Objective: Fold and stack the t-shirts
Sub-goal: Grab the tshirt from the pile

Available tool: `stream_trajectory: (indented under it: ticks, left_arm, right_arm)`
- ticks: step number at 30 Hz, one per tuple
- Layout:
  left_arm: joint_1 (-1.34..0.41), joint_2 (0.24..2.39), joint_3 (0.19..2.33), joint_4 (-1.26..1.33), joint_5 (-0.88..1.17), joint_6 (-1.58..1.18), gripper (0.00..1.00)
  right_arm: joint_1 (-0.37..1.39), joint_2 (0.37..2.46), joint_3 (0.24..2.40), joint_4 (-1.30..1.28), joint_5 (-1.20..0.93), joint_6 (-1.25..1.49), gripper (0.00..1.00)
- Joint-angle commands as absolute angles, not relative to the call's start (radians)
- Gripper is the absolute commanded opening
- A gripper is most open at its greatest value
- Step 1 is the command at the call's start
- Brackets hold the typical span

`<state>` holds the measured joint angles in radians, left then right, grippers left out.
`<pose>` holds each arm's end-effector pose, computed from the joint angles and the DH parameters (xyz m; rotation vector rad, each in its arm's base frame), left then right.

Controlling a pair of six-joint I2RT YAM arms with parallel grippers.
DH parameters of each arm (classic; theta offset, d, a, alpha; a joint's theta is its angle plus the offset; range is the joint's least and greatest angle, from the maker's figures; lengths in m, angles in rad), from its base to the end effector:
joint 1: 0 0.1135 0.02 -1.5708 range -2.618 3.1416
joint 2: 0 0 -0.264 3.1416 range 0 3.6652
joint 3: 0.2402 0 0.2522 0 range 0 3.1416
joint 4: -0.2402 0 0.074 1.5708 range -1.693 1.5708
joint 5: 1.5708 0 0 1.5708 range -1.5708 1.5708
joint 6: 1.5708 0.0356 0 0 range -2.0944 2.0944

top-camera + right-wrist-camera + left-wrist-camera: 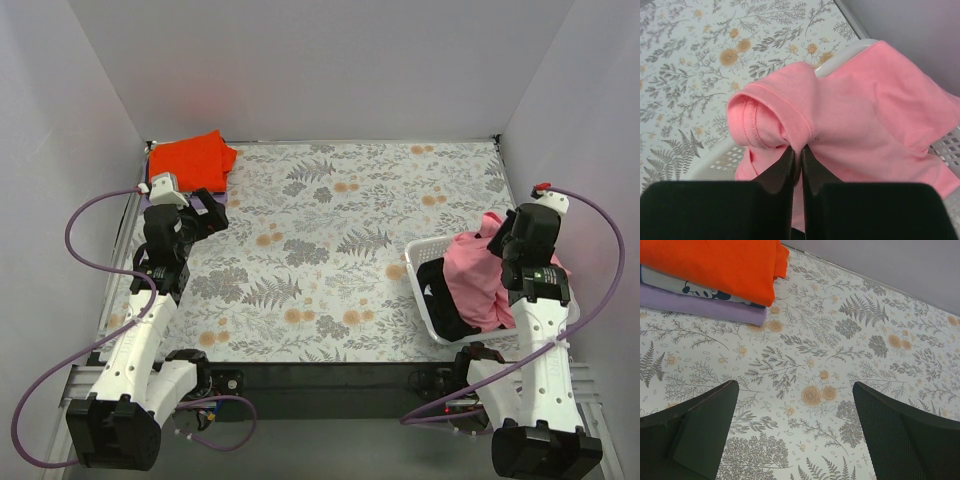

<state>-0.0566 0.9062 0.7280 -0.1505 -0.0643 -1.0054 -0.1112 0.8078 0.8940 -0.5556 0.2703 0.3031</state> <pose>0.2123 -0.0097 0.3016 -0.9322 1.7170 -0.6535 0.1709 -0.0286 0.3362 0.5800 1.9404 -0.1544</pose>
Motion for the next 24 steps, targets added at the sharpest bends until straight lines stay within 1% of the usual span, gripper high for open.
stream_trajectory:
  ticks: [1,5,10,12,15,17,18,20,24]
  left_arm:
    - [-0.064,0.900,0.724,-0.152,-0.067,-0.989,0.98]
    - [-0.069,0.900,0.724,-0.153,-0.064,-0.988,0.98]
    - [-0.069,0.908,0.723,-0.153,-0.063,-0.988,0.98]
    - [-0.069,0.910,0.724,-0.155,-0.061,-0.988,0.98]
    - [-0.069,0.910,0.724,-0.155,-0.060,-0.988,0.98]
    - [-0.071,0.908,0.723,-0.155,-0.060,-0.988,0.98]
    - [-0.071,0.910,0.723,-0.155,-0.060,-0.986,0.98]
    - [-0.071,0.908,0.721,-0.155,-0.061,-0.985,0.98]
    - [-0.069,0.911,0.723,-0.155,-0.061,-0.986,0.98]
  right_arm:
    - [-0.117,0.813,0.888,-0.574,0.282,0.276,0.13]
    - [-0.117,0.857,0.839,-0.572,0.212,0.271,0.23]
    - [-0.117,0.868,0.770,-0.545,0.095,0.282,0.26]
    - [-0.117,0.873,0.729,-0.532,0.071,0.287,0.29]
    - [-0.117,0.884,0.687,-0.506,0.046,0.287,0.31]
    - [-0.117,0.894,0.678,-0.491,0.025,0.296,0.34]
    - [-0.117,0.894,0.677,-0.489,0.012,0.298,0.37]
    - [-0.117,0.894,0.678,-0.491,-0.024,0.299,0.40]
    - [-0.115,0.856,0.673,-0.502,-0.020,0.295,0.47]
